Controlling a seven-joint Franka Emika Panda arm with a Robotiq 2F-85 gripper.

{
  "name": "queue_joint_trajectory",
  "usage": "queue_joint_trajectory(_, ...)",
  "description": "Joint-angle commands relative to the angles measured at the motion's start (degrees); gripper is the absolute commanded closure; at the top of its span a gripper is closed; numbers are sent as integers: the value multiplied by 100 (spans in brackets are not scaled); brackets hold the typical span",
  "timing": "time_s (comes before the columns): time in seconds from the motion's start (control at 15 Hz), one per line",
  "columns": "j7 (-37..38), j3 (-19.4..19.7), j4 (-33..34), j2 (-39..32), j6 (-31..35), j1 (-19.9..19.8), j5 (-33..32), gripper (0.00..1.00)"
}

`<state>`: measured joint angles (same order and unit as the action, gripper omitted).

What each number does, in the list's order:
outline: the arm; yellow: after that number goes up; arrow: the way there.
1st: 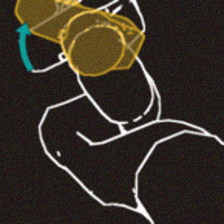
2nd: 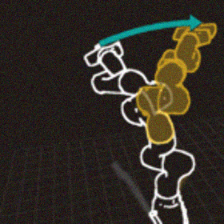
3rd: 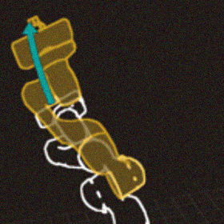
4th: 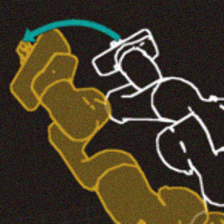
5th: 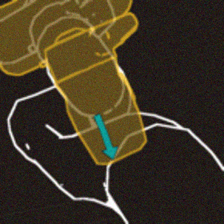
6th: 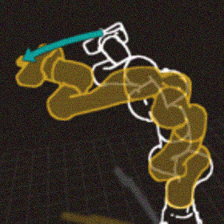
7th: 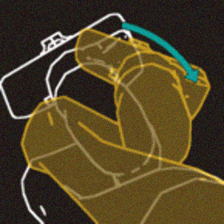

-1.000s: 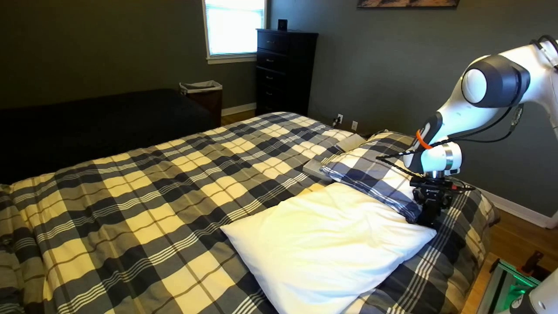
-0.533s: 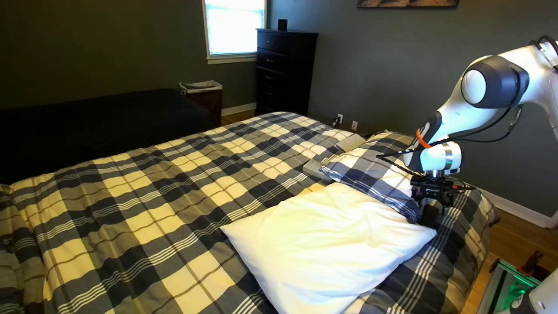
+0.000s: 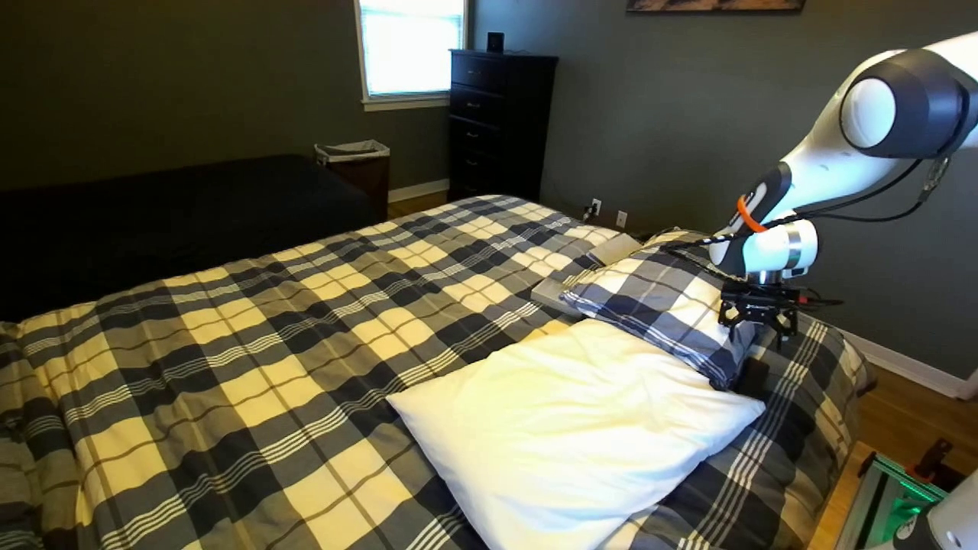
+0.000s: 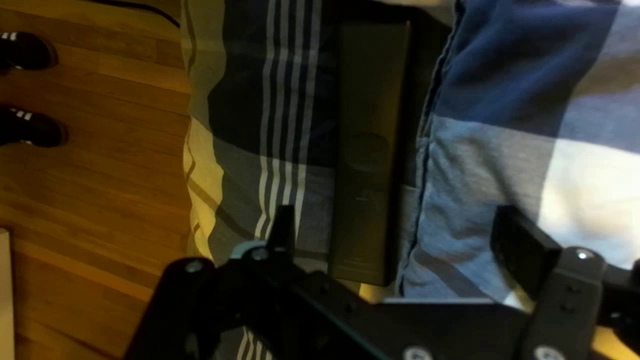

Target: Remove the checked pillow from on top of the white pillow, pick up the black remote, put it on the bed and then put the checked pillow back on top of the white pillow

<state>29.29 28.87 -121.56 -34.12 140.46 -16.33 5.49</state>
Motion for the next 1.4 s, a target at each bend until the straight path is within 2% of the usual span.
queue_joint_trajectory(0.0, 387, 389, -314, 782, -384, 489, -626, 0)
queue_joint_trajectory(0.2, 740, 466, -159, 1003, -109, 729, -1201, 0)
queue_joint_trajectory(0.4, 864, 286, 11, 1125, 231, 782, -1428, 0)
queue_joint_trajectory(0.67, 993, 67, 350, 844, 733, 767, -1370, 0)
queue_joint_trajectory(0.8, 926, -71, 578, 621, 888, 628, -1174, 0)
queue_joint_trajectory(1.0, 943, -124, 1036, 195, 889, 408, -959, 0)
queue_joint_trajectory(1.13, 764, -251, 1442, -80, 639, 155, -726, 0)
queue_joint_trajectory(1.2, 871, -85, 983, 300, 791, 427, -970, 0)
queue_joint_trajectory(1.33, 847, -82, 1085, 186, 792, 368, -941, 0)
